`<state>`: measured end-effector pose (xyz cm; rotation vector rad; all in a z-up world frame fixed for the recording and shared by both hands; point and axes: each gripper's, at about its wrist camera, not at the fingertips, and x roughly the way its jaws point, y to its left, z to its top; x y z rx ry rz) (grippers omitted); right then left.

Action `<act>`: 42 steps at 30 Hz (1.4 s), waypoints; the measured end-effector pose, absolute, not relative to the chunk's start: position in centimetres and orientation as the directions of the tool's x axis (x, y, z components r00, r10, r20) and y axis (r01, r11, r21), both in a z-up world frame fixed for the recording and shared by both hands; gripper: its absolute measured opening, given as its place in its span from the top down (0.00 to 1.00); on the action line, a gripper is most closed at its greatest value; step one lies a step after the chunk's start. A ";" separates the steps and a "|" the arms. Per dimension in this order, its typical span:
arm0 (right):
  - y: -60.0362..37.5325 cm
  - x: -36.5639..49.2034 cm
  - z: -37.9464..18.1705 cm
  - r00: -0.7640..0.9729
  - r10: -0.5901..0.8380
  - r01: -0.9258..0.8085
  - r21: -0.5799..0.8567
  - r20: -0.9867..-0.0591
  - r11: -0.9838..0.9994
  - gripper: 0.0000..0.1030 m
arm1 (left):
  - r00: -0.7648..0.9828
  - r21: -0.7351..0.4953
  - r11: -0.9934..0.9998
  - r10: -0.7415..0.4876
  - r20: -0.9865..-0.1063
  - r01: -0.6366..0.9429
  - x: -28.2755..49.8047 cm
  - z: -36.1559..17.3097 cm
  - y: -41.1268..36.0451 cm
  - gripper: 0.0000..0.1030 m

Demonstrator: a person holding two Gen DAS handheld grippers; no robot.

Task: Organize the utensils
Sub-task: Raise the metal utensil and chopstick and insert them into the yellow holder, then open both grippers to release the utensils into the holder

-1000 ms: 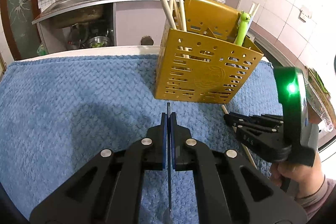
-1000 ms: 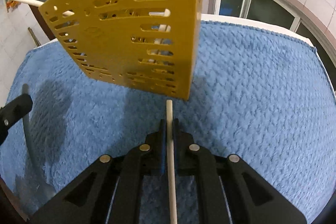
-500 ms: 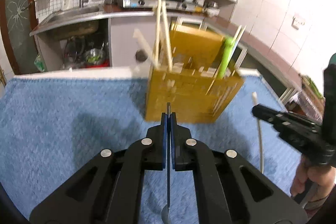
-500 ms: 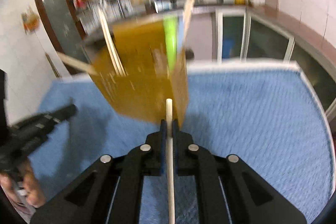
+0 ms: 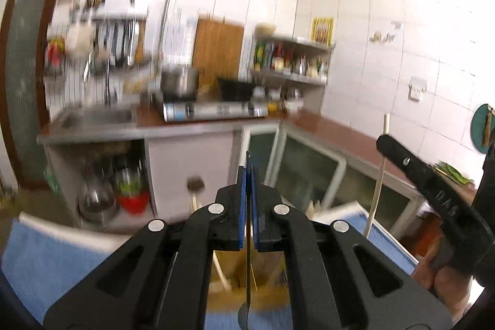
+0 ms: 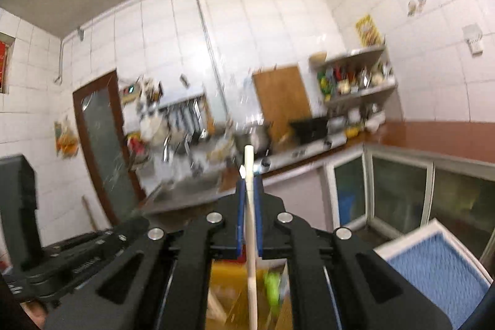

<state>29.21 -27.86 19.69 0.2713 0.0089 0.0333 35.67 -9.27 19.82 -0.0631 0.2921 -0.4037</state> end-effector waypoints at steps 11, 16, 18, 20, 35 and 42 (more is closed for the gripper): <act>-27.5 32.1 14.0 0.989 0.036 -0.075 0.277 0.145 0.958 0.94 | 0.897 -0.114 0.908 -0.417 -0.147 0.404 39.4 14.5 -10.9 0.98; -27.5 32.6 10.1 0.992 0.053 -0.082 0.270 0.111 0.960 0.94 | 0.884 -0.108 0.905 -0.425 -0.194 0.412 40.5 10.5 -11.2 0.98; -27.3 32.8 8.8 0.994 0.056 -0.077 0.259 0.090 0.963 0.94 | 0.885 -0.099 0.907 -0.421 -0.201 0.409 40.4 9.3 -11.1 0.98; -27.2 32.8 7.6 0.996 0.064 -0.079 0.250 0.067 0.965 0.94 | 0.887 -0.088 0.912 -0.411 -0.208 0.402 40.3 8.6 -10.9 0.98; -25.6 32.1 4.4 0.980 0.089 -0.063 0.144 -0.178 0.988 0.90 | 0.862 -0.090 0.944 -0.328 -0.386 0.319 40.4 9.4 -8.5 0.93; -26.3 28.8 6.3 0.969 0.052 -0.027 0.106 -0.242 0.994 0.44 | 0.886 -0.063 0.964 -0.261 -0.384 0.257 35.7 11.0 -5.3 0.39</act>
